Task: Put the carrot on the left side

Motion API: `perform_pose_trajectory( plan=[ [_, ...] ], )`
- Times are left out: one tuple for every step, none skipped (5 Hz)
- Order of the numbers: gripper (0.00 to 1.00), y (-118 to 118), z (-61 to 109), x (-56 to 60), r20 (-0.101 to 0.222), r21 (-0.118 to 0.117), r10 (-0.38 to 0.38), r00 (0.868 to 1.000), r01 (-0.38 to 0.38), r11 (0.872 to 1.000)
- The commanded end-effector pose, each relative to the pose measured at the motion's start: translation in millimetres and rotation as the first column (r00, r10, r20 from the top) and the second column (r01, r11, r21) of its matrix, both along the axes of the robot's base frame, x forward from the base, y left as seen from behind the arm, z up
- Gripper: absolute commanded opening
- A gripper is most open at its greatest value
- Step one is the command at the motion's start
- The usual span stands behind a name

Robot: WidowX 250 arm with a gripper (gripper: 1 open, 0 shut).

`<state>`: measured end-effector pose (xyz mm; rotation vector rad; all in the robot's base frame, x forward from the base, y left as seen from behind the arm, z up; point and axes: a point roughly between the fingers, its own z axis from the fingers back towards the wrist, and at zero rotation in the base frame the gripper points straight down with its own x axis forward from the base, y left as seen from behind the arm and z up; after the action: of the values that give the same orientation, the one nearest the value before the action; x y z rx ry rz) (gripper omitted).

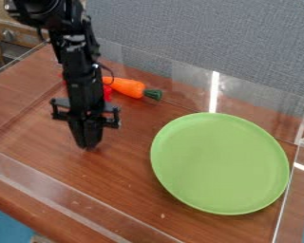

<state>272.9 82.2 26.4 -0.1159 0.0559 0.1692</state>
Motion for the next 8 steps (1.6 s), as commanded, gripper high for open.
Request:
perform_pose_trajectory(
  plan=[
    [1.00,5,12.5,-5.9,0.054,0.011,0.013,0.998,-0.013,1.000],
    [1.00,4,12.7,-12.8,0.045,0.013,0.008,0.999,-0.009,1.000],
    [1.00,-4,19.8,-7.9,0.053,0.018,0.015,0.998,-0.016,1.000],
    [1.00,-11,27.1,-1.7,0.061,0.022,0.025,0.998,-0.026,0.999],
    [0.00,-11,17.8,5.0,0.059,0.023,0.043,0.997,-0.044,0.999],
    [1.00,-12,9.3,8.9,0.058,0.023,0.056,0.997,-0.058,0.998],
    [1.00,-11,7.7,12.5,0.062,0.021,0.066,0.996,-0.067,0.997],
    [1.00,-7,17.0,38.3,0.081,0.028,-0.004,0.997,0.001,1.000]
  ],
)
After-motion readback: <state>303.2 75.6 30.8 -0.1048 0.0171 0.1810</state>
